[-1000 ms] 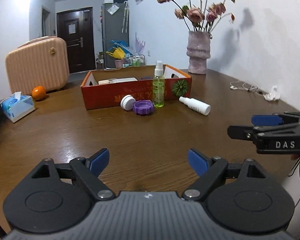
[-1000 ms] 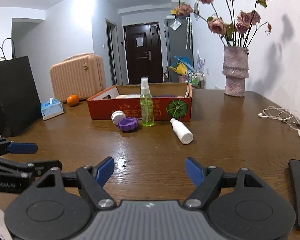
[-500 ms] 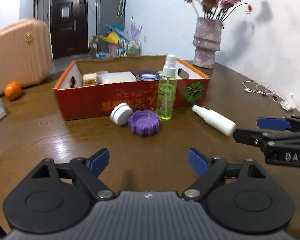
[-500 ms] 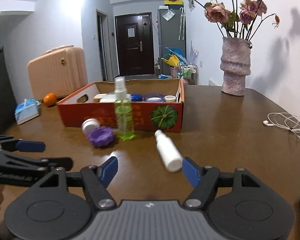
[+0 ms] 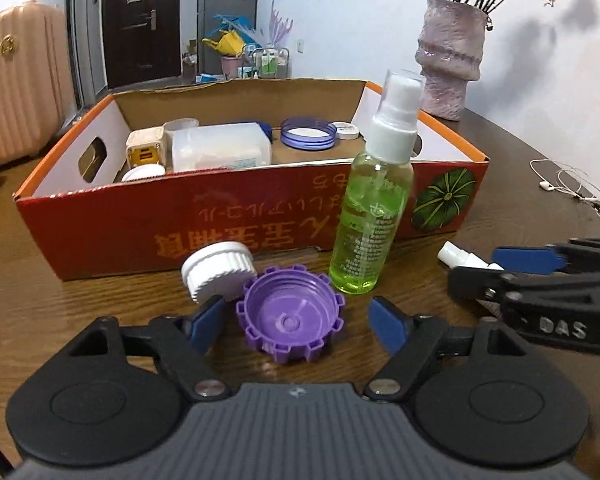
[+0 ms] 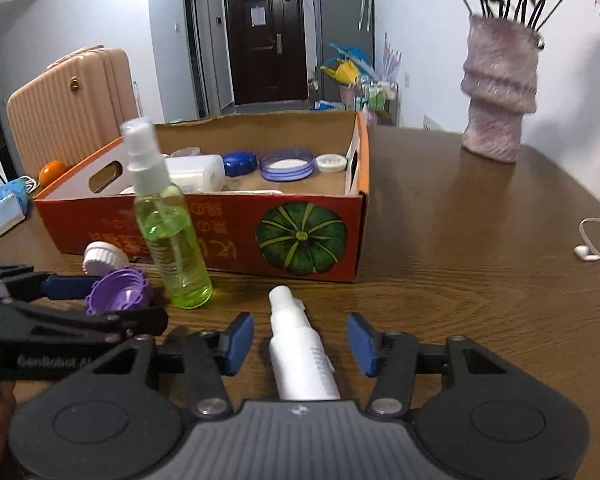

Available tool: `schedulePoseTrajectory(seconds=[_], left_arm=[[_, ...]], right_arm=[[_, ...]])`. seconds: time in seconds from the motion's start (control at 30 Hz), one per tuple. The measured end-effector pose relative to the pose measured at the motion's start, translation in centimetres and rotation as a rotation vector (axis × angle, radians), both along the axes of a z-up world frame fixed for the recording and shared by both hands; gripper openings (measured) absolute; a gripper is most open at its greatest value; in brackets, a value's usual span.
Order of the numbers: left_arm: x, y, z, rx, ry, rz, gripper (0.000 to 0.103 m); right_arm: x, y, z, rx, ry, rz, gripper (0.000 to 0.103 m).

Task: Organize rigid objects
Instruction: 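Move the left tool to the purple cap while the right tool approaches the white spray bottle, then grasp the purple cap with the left tool while the right tool grasps the white spray bottle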

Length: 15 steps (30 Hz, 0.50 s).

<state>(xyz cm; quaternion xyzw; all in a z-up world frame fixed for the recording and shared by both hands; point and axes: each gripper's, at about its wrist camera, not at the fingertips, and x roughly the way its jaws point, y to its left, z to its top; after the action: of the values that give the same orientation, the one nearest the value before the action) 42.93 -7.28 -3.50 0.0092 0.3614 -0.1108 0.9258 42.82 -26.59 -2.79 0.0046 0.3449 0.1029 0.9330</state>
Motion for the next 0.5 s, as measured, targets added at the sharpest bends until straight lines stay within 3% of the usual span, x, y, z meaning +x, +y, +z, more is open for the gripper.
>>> schedulePoseTrajectory(seconds=[0.03,0.07,0.1,0.13,0.23,0.3,0.5], left_arm=[[0.1,-0.1,0.0,0.005,-0.005,-0.005,0.069],[0.2,-0.2,-0.1,0.006,-0.007,-0.006,0.057],[0.2,-0.2,-0.1,0.007,-0.012,-0.002,0.055],[0.2,-0.2,-0.1,0.016,-0.019,0.005,0.055],[-0.2,-0.1,0.2,0.022,-0.015,0.004,0.055],[-0.9,0.0,0.4,-0.009,0.001,-0.017,0.055],[-6.3,0.1,0.9,-0.009,-0.016,-0.032,0.055]], right_arm=[[0.5,0.2,-0.2,-0.004,0.007,0.004,0.045],[0.8,0.4,-0.5,-0.009,0.011,0.008,0.040],[1.0,0.7,-0.6,-0.031,0.001,0.009,0.035],[1.1,0.9,-0.5,-0.046,-0.001,0.009,0.025],[0.4,1.1,0.4,0.011,-0.013,0.045,0.019],[-1.3,1.6,1.4,0.023,-0.061,0.069,0.019],[-8.0,1.8,3.7,0.073,-0.193,0.096,0.018]])
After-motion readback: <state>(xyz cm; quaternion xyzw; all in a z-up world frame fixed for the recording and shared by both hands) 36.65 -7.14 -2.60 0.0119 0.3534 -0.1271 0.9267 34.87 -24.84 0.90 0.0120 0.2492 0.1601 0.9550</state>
